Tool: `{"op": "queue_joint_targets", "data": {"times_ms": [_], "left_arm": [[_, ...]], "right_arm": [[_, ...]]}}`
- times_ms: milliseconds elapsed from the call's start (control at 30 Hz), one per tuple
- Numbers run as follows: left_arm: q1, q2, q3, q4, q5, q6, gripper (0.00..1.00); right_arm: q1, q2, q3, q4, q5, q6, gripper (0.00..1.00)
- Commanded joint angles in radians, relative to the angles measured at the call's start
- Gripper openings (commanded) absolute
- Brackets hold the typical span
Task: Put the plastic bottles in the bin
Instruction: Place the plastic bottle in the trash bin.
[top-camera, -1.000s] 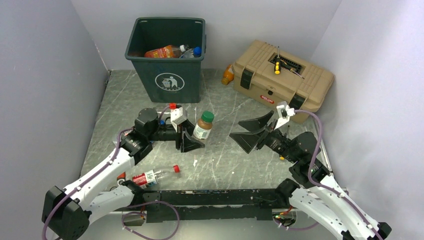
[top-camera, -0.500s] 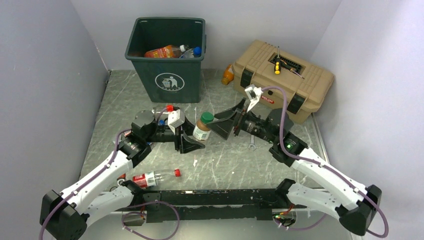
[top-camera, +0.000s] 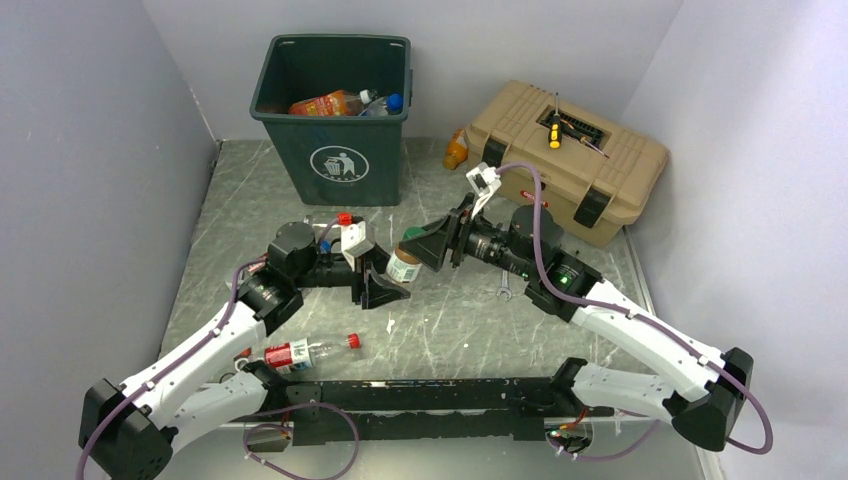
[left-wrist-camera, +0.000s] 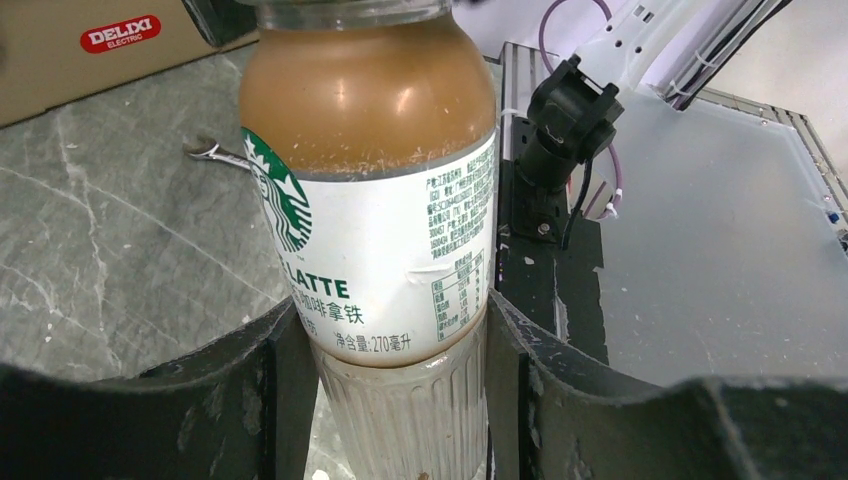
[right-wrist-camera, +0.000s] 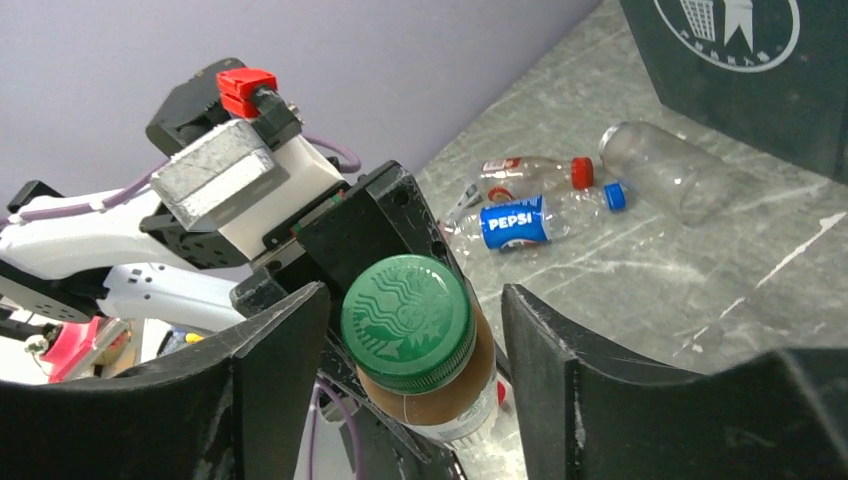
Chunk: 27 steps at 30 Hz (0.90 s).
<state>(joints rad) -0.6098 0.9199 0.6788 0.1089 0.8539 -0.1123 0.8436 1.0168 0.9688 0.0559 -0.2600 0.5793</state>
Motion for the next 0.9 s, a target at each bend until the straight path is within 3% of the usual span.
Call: {"op": "queue_joint_targets", "data": {"times_ms": [0,167,233,267,333,400,433,467,500,633,867], "left_arm": [[-0.007,-0.010,0.030,0.011,-0.009,0.020,0.00],[-0.008,-0.013,0.029,0.006,-0.020,0.021,0.00],[-0.008,-0.013,0.032,-0.004,-0.034,0.023,0.00],[-0.009,-0.010,0.038,-0.017,-0.040,0.027,0.01],[-0.011,-0.002,0.049,-0.045,-0.054,0.035,0.13],[-0.011,0.000,0.061,-0.069,-0.067,0.039,0.46],[-0.011,0.000,0.065,-0.078,-0.080,0.037,0.75],[-0.011,-0.004,0.066,-0.081,-0.096,0.034,0.93],[-0.011,-0.011,0.067,-0.083,-0.114,0.029,0.99],[-0.011,-0.046,0.058,-0.068,-0.204,0.008,0.99],[-0.010,-0.092,0.089,-0.165,-0.411,0.011,0.99]], "right_arm": [[0.008,-0.004,0.050,-0.045,0.036,-0.028,0.63],[0.009,0.011,0.075,-0.092,0.026,-0.042,0.36],[0.009,0.021,0.084,-0.111,0.016,-0.051,0.05],[0.009,0.024,0.090,-0.123,0.018,-0.054,0.00],[0.009,0.028,0.105,-0.144,0.019,-0.069,0.00],[0.009,0.027,0.122,-0.164,0.024,-0.085,0.00],[0.009,0.025,0.136,-0.177,0.031,-0.099,0.00],[0.009,0.023,0.150,-0.193,0.045,-0.113,0.00],[0.009,0.019,0.168,-0.212,0.075,-0.131,0.00],[0.009,0.020,0.328,-0.256,0.287,-0.255,0.00],[-0.013,0.201,0.605,-0.062,0.507,-0.449,0.00]]}}
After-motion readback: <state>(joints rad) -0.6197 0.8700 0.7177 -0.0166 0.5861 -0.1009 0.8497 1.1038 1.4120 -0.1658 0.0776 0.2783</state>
